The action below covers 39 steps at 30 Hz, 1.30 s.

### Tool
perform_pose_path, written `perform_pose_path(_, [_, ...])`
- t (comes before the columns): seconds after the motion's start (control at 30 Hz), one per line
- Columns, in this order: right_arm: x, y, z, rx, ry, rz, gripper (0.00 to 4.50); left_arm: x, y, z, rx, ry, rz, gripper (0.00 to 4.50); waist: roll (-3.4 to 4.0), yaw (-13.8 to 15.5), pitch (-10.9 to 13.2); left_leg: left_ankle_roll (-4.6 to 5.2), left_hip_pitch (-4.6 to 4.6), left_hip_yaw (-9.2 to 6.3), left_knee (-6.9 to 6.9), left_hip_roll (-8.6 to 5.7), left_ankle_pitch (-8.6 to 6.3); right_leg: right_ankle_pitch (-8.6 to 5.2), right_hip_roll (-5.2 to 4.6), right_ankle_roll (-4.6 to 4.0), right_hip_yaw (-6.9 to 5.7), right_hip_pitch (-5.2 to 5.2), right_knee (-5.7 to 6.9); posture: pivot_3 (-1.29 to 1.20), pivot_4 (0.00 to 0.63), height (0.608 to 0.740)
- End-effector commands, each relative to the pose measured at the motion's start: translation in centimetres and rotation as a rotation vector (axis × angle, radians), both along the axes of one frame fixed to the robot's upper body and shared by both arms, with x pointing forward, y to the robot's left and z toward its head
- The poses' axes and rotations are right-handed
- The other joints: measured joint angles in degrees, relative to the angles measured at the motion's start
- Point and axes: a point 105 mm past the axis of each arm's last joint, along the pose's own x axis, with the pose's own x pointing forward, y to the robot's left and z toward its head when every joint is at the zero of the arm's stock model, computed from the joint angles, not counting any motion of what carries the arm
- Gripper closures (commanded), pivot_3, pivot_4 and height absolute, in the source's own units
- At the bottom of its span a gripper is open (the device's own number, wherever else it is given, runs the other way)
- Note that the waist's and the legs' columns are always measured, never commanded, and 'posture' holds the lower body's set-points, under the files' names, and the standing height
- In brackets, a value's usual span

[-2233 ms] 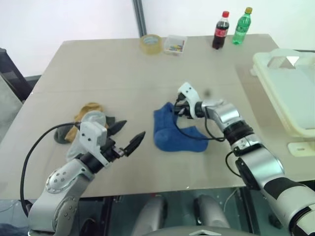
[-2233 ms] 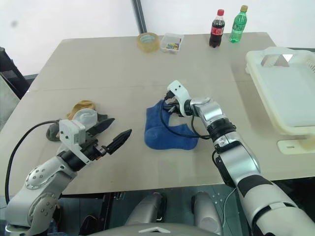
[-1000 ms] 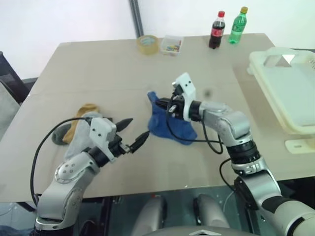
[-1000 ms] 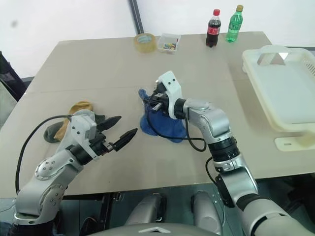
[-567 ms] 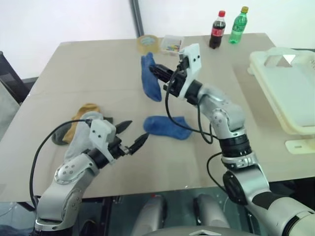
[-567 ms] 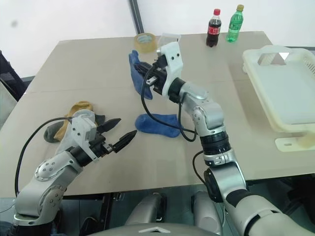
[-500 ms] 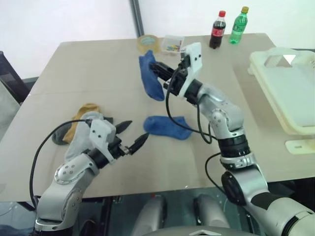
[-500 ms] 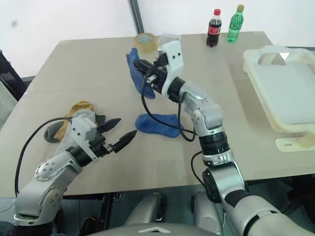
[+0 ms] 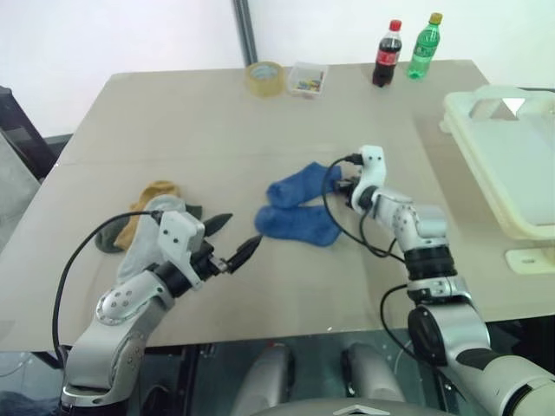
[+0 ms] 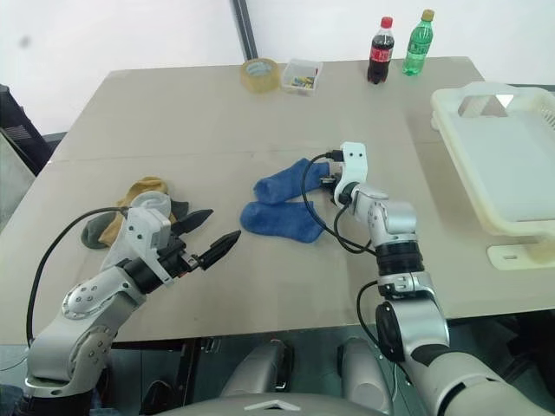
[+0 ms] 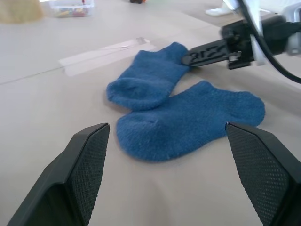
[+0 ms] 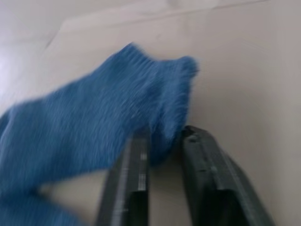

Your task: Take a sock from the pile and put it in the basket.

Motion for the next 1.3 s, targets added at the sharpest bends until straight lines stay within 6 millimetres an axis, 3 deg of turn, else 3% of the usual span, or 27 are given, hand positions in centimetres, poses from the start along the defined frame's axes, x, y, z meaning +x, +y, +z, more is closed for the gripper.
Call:
perform_pose_path(0.03, [-1.8, 0.6, 1.2, -0.083, -0.093, 0.1, 2.81, 0.1, 0.3, 0.9, 0.018, -0.039, -0.006, 0.29, 0.0, -0.18, 0.0, 0.0, 0.0, 0.02, 0.0, 0.0, 0.0, 0.0, -0.01, 0.0, 0.02, 0.0, 0.0, 0.0, 0.15, 0.74])
perform_pose_path(0.17, [-2.7, 0.8, 5.8, -0.189, -0.39, 0.206, 2.81, 0.2, 0.5, 0.9, 0.023, -0.037, -0.012, 0.29, 0.05, -0.31, 0.06, 0.0, -0.01, 0.03, 0.01, 0.0, 0.0, 0.0, 0.01, 0.0, 0.02, -0.04, 0.03, 0.0, 0.15, 0.74])
perform_pose_path(0.3, [-5.1, 2.7, 7.1, -0.217, -0.487, 0.403, 2.81, 0.4, 0.6, 0.8, 0.032, -0.033, -0.022, 0.29, 0.03, -0.42, 0.05, -0.01, 0.02, 0.03, 0.0, 0.08, 0.0, 0.0, 0.1, 0.01, 0.03, -0.02, 0.01, 0.0, 0.15, 0.74])
perform_pose_path(0.4, [-7.6, 3.5, 5.5, -0.283, -0.458, 0.579, 2.81, 0.6, 0.6, 0.9, 0.035, -0.034, -0.029, 0.29, 0.02, -0.18, 0.04, 0.0, 0.0, -0.01, 0.0, 0.11, 0.0, 0.0, 0.11, 0.01, -0.01, -0.01, -0.02, 0.0, 0.15, 0.74])
perform_pose_path(0.53, [-9.8, 2.8, 3.5, -0.329, -0.343, 0.673, 2.81, 0.6, 0.7, 0.9, 0.039, -0.033, -0.033, 0.29, -0.02, 0.17, 0.04, 0.01, -0.03, -0.07, 0.01, 0.05, -0.01, 0.0, 0.0, 0.01, -0.07, 0.07, -0.17, 0.0, 0.15, 0.74])
perform_pose_path(0.77, [-12.1, 1.9, 1.2, -0.44, -0.262, 0.807, 2.81, 0.5, 0.6, 0.7, 0.035, -0.024, -0.037, 0.29, -0.03, 0.16, 0.05, 0.01, -0.04, -0.14, -0.01, 0.04, -0.01, 0.0, -0.03, 0.01, -0.13, 0.09, -0.22, 0.0, 0.15, 0.74])
perform_pose_path(0.93, [-12.0, 1.5, -0.3, -0.519, -0.242, 0.833, 2.81, 0.7, 0.7, 0.9, 0.036, -0.027, -0.041, 0.29, -0.05, 0.23, 0.06, 0.01, -0.04, -0.15, 0.01, 0.02, -0.01, 0.0, -0.05, 0.01, -0.14, 0.12, -0.25, 0.0, 0.15, 0.74])
perform_pose_path(1.0, [-10.9, 1.2, -0.8, -0.551, -0.243, 0.784, 2.81, 0.7, 0.6, 0.8, 0.041, -0.027, -0.048, 0.29, -0.09, 0.23, 0.04, -0.03, -0.04, -0.15, 0.01, 0.02, 0.01, 0.0, -0.05, 0.02, -0.15, 0.13, -0.25, 0.0, 0.15, 0.74])
perform_pose_path(1.17, [-9.9, 1.1, -1.0, -0.571, -0.252, 0.744, 2.81, 0.5, 0.4, 0.6, 0.048, -0.023, -0.065, 0.29, -0.09, 0.24, 0.04, -0.17, -0.04, -0.16, 0.01, 0.03, 0.09, 0.0, -0.04, 0.01, -0.15, 0.13, -0.25, 0.0, 0.15, 0.74])
perform_pose_path(1.3, [-9.7, 0.9, -0.9, -0.576, -0.257, 0.735, 2.81, -0.7, -0.1, -0.7, 0.097, 0.039, -0.155, 0.29, -0.1, 0.23, 0.04, -0.17, -0.04, -0.17, 0.01, 0.03, 0.09, 0.0, -0.04, 0.01, -0.16, 0.13, -0.25, 0.0, 0.15, 0.74])
